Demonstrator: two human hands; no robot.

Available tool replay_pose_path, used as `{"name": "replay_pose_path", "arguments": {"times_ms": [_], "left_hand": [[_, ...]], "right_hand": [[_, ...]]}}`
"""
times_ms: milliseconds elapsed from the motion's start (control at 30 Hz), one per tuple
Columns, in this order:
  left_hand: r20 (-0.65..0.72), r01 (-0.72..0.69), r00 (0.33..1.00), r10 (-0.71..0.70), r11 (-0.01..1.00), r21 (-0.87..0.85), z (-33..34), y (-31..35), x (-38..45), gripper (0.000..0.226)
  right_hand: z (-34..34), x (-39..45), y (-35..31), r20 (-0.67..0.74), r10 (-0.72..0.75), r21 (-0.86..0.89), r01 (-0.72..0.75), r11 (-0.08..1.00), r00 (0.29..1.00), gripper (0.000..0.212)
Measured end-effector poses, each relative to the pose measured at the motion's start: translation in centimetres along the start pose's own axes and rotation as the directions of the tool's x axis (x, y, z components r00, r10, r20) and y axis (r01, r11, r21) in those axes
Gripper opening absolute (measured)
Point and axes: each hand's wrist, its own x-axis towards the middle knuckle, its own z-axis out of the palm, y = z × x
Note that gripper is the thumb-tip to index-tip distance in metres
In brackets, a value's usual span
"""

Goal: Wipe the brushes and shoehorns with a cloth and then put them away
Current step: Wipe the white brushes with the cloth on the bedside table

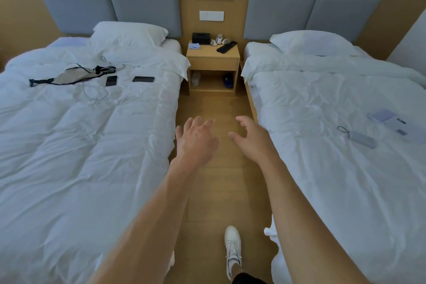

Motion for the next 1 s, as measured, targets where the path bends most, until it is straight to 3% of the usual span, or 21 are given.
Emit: {"name": "replay_pose_path", "arguments": {"times_ms": [200, 667, 1000], "left_hand": [[-0.031, 0.045, 0.999, -0.044, 0.998, 0.038, 0.4, 0.9, 10.4, 0.055], [-0.001, 0.058, 0.998, -0.058, 0.998, 0.009, 5.5, 3.1, 31.6, 0.059], [0.011, -0.040, 0.999, 0.040, 0.998, -0.045, 8.8, 0.1, 48.0, 0.056]], "right_hand": [[-0.6, 11.3, 1.3, 0.042, -0.040, 0.044, 0.038, 0.998, 0.998, 0.055], [-3.4, 32.0, 6.2, 0.217, 0.006, -0.064, 0.008, 0.998, 0.976, 0.062], [-1.4, 47.5, 5.1, 0.167, 0.064, -0.091, -0.049, 0.995, 0.984, 0.061]]}}
